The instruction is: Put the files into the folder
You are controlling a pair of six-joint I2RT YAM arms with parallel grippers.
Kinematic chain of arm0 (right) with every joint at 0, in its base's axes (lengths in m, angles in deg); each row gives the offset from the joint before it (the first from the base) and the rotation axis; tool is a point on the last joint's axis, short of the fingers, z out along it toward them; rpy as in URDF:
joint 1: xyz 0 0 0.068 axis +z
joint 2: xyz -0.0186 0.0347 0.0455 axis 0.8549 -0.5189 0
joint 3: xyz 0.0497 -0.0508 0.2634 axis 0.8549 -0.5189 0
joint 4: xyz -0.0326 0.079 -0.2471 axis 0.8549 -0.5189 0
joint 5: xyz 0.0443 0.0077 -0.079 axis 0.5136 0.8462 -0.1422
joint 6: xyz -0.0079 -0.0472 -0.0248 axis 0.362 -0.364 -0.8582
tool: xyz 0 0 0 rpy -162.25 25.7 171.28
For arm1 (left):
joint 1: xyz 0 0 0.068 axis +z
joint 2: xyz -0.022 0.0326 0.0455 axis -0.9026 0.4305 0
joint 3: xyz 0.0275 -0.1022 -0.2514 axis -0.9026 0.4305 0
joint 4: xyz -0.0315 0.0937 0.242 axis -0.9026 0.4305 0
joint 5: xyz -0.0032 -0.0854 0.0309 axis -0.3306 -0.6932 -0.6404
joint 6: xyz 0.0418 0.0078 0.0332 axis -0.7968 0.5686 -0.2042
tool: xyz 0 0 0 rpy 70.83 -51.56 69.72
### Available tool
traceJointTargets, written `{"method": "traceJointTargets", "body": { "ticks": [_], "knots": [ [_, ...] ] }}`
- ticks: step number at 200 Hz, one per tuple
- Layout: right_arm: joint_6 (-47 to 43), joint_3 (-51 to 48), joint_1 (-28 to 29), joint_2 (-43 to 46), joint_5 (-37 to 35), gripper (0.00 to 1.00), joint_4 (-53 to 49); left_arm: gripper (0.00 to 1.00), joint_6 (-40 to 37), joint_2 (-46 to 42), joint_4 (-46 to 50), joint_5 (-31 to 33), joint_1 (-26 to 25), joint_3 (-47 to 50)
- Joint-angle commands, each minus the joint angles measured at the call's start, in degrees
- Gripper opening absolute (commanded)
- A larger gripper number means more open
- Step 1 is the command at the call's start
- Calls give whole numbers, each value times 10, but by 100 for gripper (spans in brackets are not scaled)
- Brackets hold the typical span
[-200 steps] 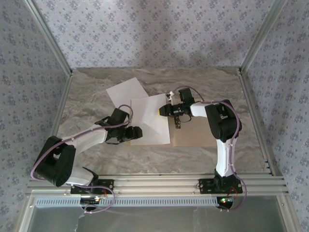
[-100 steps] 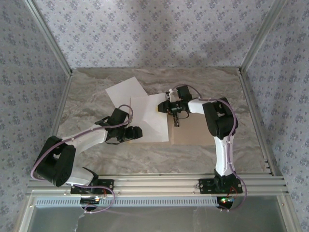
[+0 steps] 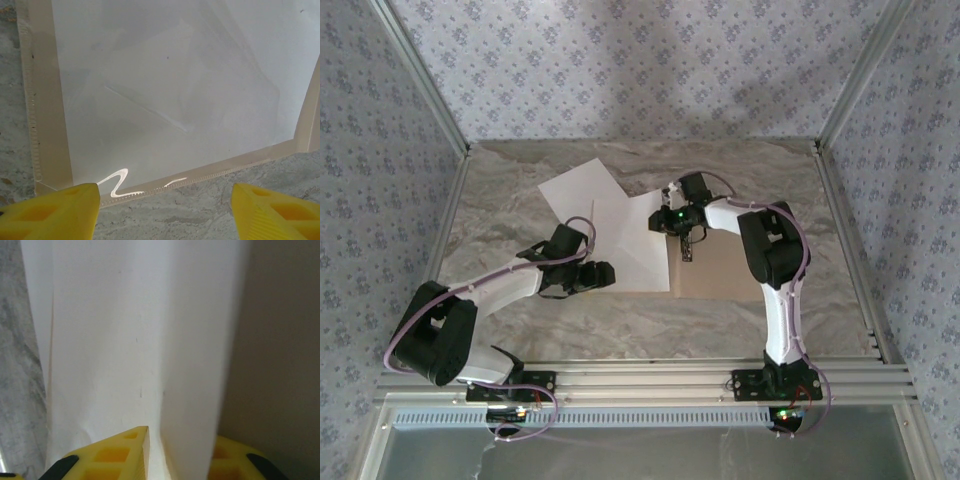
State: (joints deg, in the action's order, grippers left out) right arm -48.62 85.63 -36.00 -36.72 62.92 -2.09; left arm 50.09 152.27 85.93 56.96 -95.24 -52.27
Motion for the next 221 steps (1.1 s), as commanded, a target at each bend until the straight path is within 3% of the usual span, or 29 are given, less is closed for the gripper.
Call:
{"method": "traceJointTargets", "body": {
  "ticks": [1, 101, 221],
  "knots": [
    [-19, 9, 1, 7, -47, 19, -54, 70, 1, 0, -10, -13, 4, 7],
    [8, -68, -14, 64, 28, 4, 98, 70, 2, -9, -10, -13, 11, 9],
    [37, -137, -26, 68, 85, 2, 206, 71, 12, -22, 13, 40, 28, 6]
  ]
}}
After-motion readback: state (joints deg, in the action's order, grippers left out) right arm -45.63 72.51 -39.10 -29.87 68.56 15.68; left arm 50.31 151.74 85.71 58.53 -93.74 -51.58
